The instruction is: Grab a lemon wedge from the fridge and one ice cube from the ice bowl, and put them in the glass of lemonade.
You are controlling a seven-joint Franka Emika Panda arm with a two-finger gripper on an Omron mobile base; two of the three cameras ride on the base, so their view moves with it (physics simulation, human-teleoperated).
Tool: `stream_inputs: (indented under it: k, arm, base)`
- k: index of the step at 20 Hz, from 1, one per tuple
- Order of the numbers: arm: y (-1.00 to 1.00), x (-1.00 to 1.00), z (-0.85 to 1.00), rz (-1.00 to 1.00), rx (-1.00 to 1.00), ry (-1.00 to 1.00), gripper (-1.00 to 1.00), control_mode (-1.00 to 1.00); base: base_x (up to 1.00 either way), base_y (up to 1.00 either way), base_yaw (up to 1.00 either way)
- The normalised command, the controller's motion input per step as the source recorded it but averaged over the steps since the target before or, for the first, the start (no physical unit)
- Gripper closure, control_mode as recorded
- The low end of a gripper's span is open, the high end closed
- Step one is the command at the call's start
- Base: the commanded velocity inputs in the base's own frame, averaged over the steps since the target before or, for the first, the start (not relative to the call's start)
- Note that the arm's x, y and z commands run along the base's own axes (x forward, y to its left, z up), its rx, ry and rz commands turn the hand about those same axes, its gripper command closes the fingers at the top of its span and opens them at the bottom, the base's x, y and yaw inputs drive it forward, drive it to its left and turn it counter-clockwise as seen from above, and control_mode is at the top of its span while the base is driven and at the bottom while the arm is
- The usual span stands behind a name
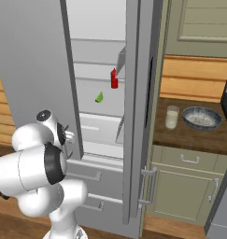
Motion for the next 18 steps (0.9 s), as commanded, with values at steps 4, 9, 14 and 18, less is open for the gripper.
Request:
stream_inputs:
  k: [4, 9, 14, 18]
  arm:
    - [0.21, 0.03, 0.00, 0.00, 0.00, -0.08, -1.00, -1.00]
    - [0.13, 0.04, 0.03, 0.00, 0.00, -0.02, -1.00, -1.00]
    - [0.01, 0.10, 0.00, 0.00, 0.00, 0.00, 1.00, -1.00]
    - [0.00, 0.09, 0.00, 0.00, 0.00, 0.00, 1.00, -1.00]
  base:
    - [0.00, 0.00, 0.00]
    - [0.00, 0.00, 0.00]
    - [0.00, 0.00, 0.00]
    - [0.00, 0.00, 0.00]
